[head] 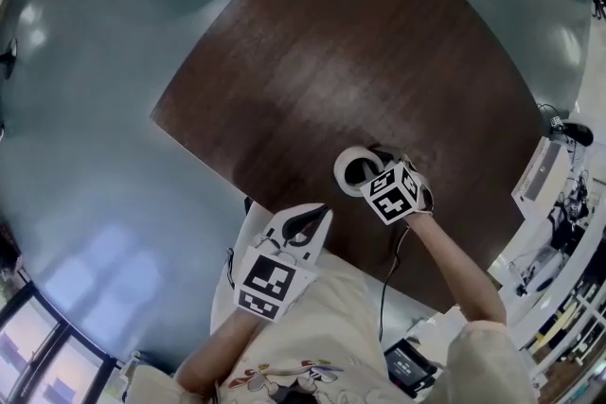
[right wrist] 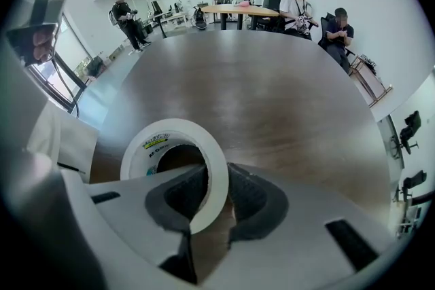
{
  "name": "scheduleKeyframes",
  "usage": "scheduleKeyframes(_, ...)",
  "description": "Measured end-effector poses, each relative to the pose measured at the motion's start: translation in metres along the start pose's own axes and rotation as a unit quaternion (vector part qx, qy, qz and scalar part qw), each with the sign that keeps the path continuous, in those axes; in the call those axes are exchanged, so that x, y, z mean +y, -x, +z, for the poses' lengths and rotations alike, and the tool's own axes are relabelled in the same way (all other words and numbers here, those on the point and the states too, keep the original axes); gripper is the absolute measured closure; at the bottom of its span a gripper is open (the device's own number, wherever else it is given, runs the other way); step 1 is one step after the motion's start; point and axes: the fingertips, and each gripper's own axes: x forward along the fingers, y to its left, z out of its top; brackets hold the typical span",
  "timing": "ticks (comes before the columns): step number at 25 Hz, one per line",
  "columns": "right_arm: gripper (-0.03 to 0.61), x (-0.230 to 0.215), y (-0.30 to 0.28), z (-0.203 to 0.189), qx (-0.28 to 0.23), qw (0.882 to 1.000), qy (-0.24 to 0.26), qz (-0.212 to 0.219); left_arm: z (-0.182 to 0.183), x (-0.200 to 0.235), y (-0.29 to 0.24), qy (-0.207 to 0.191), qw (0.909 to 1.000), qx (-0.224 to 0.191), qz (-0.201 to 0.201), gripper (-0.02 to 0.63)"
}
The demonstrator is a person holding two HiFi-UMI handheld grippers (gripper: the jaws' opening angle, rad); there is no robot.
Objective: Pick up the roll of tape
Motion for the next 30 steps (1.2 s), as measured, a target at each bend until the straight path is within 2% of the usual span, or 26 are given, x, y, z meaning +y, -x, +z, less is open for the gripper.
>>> scheduleKeyframes(7,0.491,0.002,-0.003,-0.001,0.020,1.000,0.006,-0.006,-0.004,0.000,0.008,0.002,1.0000,-0.008,0.005,0.609)
scheduleKeyframes(10,0.492,0.000,-0.002,0.001,0.012,1.000,-0.004,-0.015,-0.003,0.000,0.012,-0.001,0.9999,-0.013,0.005,0.609)
scheduleKeyframes(15,0.491,-0.003,0.017,0.008,-0.032,0.998,-0.028,-0.045,-0.001,-0.005,0.020,-0.009,0.9998,-0.019,0.006,0.609)
scheduleKeyframes(21,0.491,0.004,0.058,0.025,-0.091,0.992,-0.066,-0.054,0.000,-0.017,0.037,-0.024,0.9994,-0.027,0.001,0.609)
scheduleKeyframes(30,0.491,0.023,0.138,0.054,-0.199,0.969,-0.140,-0.048,0.016,-0.027,0.062,-0.060,0.9976,-0.034,-0.003,0.609)
